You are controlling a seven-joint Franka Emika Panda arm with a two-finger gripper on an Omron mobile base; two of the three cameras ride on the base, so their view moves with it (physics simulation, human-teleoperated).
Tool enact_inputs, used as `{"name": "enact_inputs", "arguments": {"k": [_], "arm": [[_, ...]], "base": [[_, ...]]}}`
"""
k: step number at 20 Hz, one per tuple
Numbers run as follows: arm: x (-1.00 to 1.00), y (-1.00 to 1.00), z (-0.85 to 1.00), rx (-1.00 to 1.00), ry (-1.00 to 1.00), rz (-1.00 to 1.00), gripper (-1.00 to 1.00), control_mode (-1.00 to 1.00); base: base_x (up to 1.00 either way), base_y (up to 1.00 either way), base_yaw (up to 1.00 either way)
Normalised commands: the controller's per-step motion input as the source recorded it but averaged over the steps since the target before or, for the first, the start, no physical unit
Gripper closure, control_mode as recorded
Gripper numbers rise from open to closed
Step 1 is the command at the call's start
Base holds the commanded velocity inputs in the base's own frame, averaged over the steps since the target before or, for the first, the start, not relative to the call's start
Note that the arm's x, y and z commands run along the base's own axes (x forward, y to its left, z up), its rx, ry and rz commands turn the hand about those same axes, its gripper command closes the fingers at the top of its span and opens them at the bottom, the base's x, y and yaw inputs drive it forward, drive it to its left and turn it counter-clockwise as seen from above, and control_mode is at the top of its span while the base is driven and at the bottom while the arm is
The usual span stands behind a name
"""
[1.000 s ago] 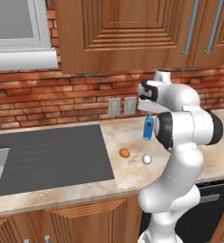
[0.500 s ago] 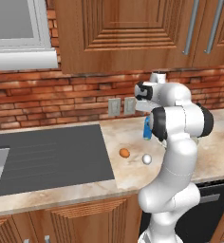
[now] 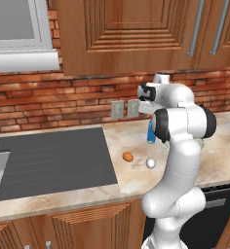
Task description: Gather the eggs and milk located in the vicinity of the sink area and place them right next to the bowl.
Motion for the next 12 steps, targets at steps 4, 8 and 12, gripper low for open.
{"name": "enact_inputs", "arguments": {"k": [4, 8, 12], "arm": [[-0.07, 0.00, 0.00, 0.00, 0.00, 0.00, -1.00, -1.00], [0.00, 0.00, -0.09, 0.00, 0.00, 0.00, -1.00, -1.00], [-0.02, 0.01, -0.11, 0.00, 0.00, 0.00, -1.00, -1.00]], "base": [[0.00, 0.00, 0.00], [0.00, 0.00, 0.00], [0.00, 0.00, 0.00]]}}
